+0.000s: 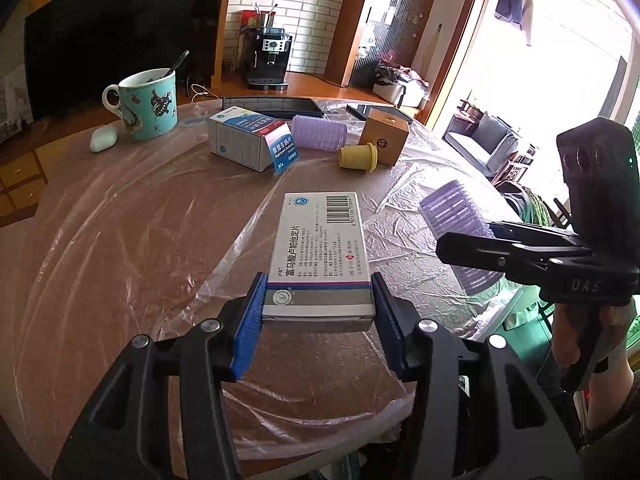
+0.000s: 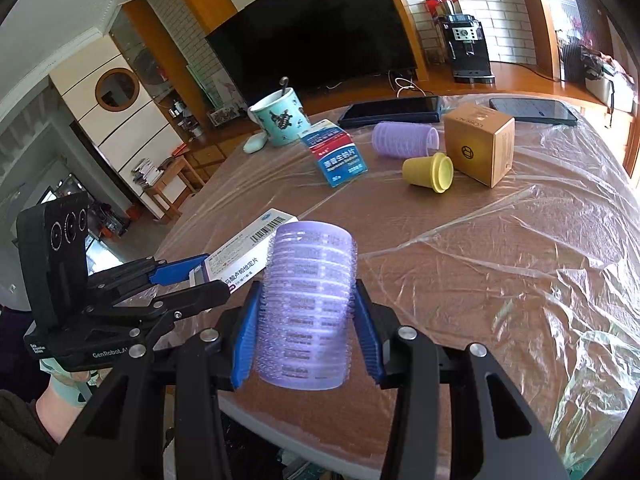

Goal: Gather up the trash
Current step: 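Carry the medicine box and purple roller over the black trash bin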

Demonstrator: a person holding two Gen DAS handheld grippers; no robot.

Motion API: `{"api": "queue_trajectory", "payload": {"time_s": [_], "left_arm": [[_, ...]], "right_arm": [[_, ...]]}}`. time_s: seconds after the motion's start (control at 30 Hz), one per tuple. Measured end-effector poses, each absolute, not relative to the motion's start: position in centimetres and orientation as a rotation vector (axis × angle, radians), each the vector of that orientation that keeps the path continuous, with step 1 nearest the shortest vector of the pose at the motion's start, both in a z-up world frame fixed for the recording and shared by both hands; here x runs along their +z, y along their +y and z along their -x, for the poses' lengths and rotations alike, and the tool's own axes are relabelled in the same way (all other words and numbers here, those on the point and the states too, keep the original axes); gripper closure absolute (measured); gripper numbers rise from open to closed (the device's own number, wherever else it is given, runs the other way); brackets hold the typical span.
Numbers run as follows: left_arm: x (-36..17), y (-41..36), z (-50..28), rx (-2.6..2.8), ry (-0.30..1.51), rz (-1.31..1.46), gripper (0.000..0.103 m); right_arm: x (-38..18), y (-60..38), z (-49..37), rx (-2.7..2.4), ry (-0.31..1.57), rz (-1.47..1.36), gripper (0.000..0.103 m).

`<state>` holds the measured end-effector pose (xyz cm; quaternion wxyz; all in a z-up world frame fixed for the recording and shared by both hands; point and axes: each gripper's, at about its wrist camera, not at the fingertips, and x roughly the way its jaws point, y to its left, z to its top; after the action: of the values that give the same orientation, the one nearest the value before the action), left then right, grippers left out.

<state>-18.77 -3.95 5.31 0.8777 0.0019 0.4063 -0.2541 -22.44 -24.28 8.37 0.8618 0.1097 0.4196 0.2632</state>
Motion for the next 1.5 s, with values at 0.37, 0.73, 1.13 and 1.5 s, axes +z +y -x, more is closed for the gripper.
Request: {"api": "queue_trajectory", "payload": {"time_s": [0.37, 0.73, 1.13, 1.5], "left_arm": [[5.5, -3.3, 21.9, -0.515, 0.843, -0.011, 0.051], [5.5, -2.4, 24.8, -0.52, 0.849, -0.013, 0.051], [5.9, -1.8, 27.6, -0.546, 0.841, -0.004, 0.051], [5.8, -2.4, 30.8, -0.584, 0.862, -0.045, 0.051]], "right_arm": [[9.0, -24.1, 25.6, 0.582, 0.87, -0.205, 0.059], [9.3, -23.6, 28.3, 0.602, 0.868, -0.177, 0.059], [9.0, -23.3, 31.6, 0.633, 0.878, -0.141, 0.059], [8.2, -23.9, 33.7, 0.623, 0.903, -0.132, 0.059]]}}
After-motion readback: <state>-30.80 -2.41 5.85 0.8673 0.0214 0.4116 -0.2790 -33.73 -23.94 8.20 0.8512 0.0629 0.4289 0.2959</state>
